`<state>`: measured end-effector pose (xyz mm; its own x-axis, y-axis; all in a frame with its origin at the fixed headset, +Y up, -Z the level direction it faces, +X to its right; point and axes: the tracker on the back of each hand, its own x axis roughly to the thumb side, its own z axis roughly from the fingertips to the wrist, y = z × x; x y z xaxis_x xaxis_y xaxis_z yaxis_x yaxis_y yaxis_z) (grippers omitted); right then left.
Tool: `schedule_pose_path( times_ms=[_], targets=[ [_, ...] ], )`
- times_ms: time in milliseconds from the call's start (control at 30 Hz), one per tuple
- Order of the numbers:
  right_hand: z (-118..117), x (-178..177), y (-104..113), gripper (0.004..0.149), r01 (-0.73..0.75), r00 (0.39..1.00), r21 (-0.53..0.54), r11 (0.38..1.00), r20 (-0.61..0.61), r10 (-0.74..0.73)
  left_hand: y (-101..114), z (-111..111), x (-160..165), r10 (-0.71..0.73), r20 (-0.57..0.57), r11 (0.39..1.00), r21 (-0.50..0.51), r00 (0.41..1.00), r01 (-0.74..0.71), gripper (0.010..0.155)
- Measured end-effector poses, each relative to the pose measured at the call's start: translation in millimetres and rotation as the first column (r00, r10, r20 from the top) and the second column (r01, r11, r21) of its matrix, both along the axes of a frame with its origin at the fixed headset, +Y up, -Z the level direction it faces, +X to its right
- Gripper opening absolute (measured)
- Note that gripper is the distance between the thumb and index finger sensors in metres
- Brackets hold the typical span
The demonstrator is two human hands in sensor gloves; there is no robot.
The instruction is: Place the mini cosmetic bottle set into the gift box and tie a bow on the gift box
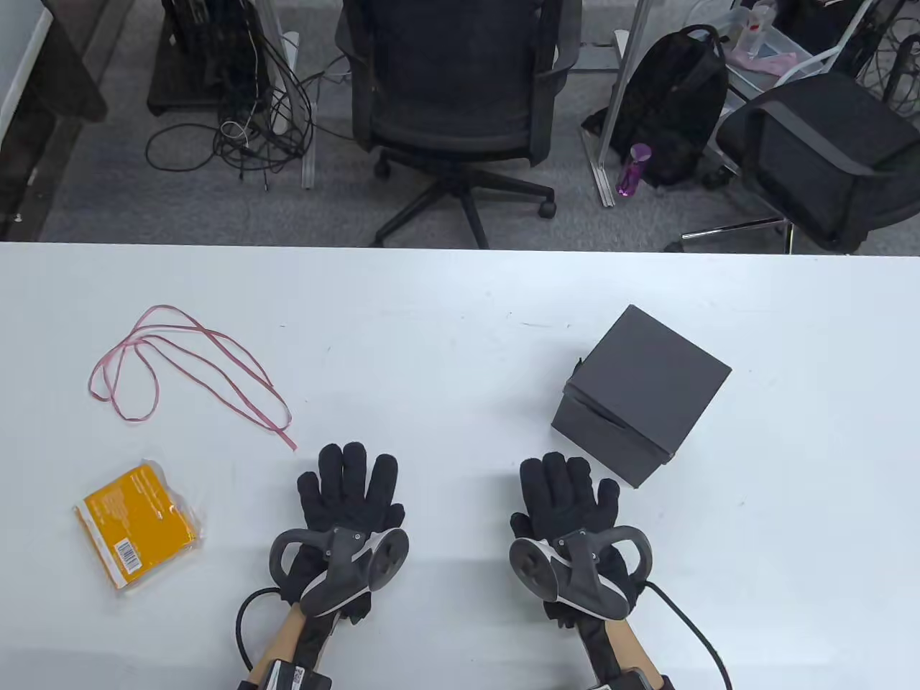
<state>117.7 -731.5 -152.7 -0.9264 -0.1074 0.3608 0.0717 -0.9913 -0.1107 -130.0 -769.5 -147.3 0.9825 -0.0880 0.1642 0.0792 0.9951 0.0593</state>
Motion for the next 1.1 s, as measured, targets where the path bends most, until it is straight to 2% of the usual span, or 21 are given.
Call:
schedule_pose_path(
  times_ms=[333, 767, 900, 967, 1033, 1100],
  targets=[
    [-0.1, -0.2, -0.4, 0.072, 0.007, 1.000, -0.012, 1.000, -0.004, -0.007, 7.1, -1.3, -4.6, 0.035, -0.012, 0.999, 0.024, 0.999, -0.034, 0.071],
    [-0.2, 5.2, 4.7, 0.072, 0.047, 0.999, -0.008, 0.999, 0.010, -0.047, 7.4, 0.2, -4.7, 0.033, -0.010, 0.999, 0.006, 0.999, -0.033, 0.071],
    [1.8, 13.2, 30.9, 0.074, 0.171, 0.985, -0.038, 0.985, 0.033, -0.170, 11.1, 2.1, -7.6, 0.054, -0.017, 0.999, 0.005, 0.998, -0.054, 0.071],
    [-0.3, 23.6, 50.0, 0.076, 0.224, 0.972, -0.004, 0.975, 0.070, -0.223, 12.3, 1.8, -10.3, 0.068, -0.025, 0.998, 0.006, 0.997, -0.068, 0.071],
    [-10.1, 43.4, 70.3, 0.081, 0.233, 0.958, 0.062, 0.970, 0.156, -0.240, 12.5, 1.5, -12.5, 0.075, -0.034, 0.997, 0.002, 0.997, -0.075, 0.071],
    [-22.7, 59.8, 81.1, 0.088, 0.235, 0.946, 0.077, 0.969, 0.212, -0.246, 12.8, 1.0, -13.1, 0.069, -0.040, 0.998, 0.001, 0.997, -0.069, 0.071]
  ],
)
